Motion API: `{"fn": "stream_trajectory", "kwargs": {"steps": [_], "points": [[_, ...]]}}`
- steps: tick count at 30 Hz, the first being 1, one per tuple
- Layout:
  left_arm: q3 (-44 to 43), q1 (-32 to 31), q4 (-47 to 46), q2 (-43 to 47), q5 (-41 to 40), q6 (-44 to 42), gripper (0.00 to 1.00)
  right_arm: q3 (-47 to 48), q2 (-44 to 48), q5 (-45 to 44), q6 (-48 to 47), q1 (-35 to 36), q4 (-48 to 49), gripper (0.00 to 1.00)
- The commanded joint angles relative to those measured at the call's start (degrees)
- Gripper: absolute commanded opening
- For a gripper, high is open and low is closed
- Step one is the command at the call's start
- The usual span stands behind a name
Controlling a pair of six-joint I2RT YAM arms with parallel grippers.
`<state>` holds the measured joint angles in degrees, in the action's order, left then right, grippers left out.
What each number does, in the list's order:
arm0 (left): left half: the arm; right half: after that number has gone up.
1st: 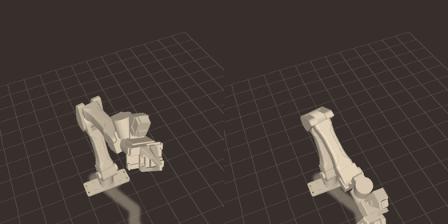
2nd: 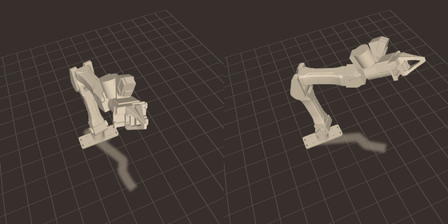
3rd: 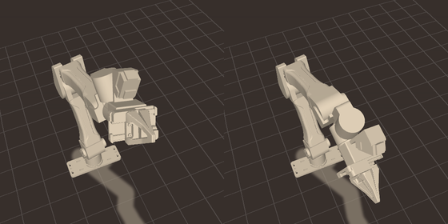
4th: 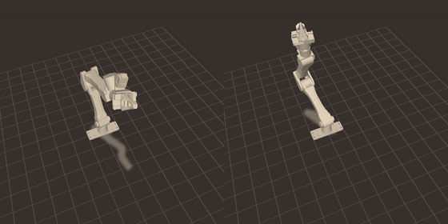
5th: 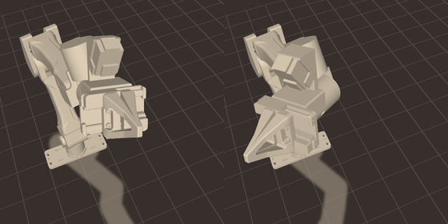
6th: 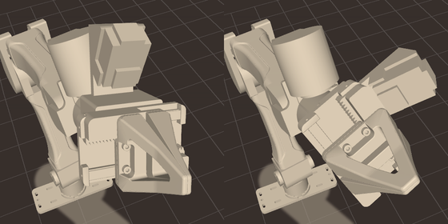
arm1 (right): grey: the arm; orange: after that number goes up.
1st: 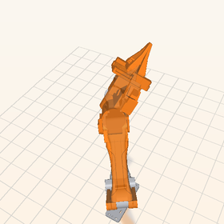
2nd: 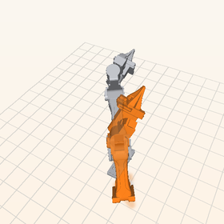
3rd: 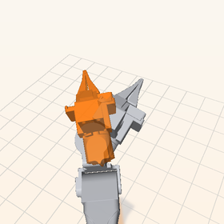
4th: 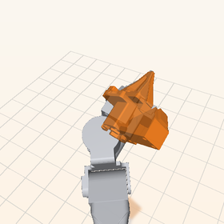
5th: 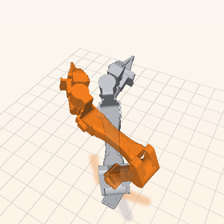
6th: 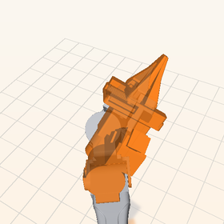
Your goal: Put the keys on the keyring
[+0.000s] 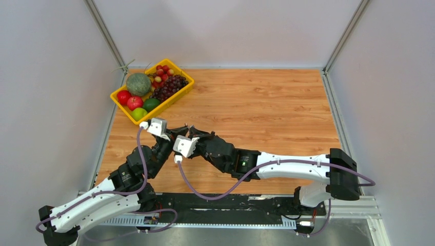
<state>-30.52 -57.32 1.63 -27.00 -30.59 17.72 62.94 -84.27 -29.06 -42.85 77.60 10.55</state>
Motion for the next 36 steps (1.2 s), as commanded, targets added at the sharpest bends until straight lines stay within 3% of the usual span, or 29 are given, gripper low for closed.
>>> {"fn": "stream_trajectory", "kwargs": {"steps": [1,36], "points": [[-2.0,-0.2,-2.0,0.6,-0.2,0.7,0.00,2.4,-0.5,-0.8,-0.7,0.8,2.2,0.00],[-2.1,-0.2,-2.2,-0.1,1.2,0.6,0.00,5.4,-2.8,-1.4,-3.9,2.2,7.1,0.00]]}}
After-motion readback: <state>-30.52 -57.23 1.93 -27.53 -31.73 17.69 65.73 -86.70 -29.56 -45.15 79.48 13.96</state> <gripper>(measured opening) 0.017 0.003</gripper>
